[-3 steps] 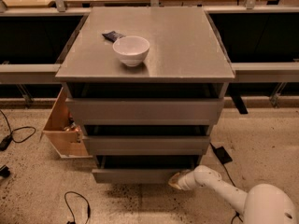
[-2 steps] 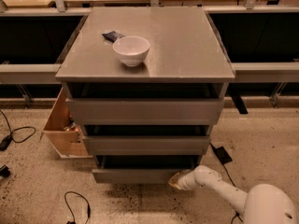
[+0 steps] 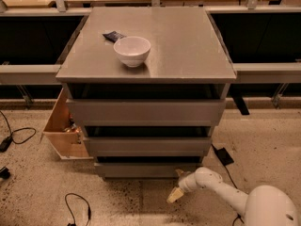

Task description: Close bottom drawer

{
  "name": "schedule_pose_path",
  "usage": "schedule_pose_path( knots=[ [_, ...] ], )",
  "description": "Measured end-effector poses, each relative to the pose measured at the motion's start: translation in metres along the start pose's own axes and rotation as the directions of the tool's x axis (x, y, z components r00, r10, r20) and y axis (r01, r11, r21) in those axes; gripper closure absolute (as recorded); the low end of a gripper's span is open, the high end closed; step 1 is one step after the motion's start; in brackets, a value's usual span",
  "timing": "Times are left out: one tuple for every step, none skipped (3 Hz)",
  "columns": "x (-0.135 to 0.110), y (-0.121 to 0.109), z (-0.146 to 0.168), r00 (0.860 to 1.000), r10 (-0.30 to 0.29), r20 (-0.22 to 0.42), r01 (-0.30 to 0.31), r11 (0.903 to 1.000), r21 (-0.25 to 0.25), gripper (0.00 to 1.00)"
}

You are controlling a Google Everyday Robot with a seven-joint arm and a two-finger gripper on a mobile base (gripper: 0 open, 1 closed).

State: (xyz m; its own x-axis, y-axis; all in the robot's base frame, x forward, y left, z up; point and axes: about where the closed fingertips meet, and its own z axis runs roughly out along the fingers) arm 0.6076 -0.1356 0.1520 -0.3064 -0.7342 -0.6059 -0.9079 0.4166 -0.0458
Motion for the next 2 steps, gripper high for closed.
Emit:
schedule_pose_path(
  knots=[
    [0.0, 0.0001, 0.0001, 1.0, 0.0, 0.0, 0.0, 1.0, 0.0, 0.0],
    [0.0, 0.0001, 0.0001, 1.0, 0.0, 0.0, 0.0, 1.0, 0.0, 0.19]
  ],
)
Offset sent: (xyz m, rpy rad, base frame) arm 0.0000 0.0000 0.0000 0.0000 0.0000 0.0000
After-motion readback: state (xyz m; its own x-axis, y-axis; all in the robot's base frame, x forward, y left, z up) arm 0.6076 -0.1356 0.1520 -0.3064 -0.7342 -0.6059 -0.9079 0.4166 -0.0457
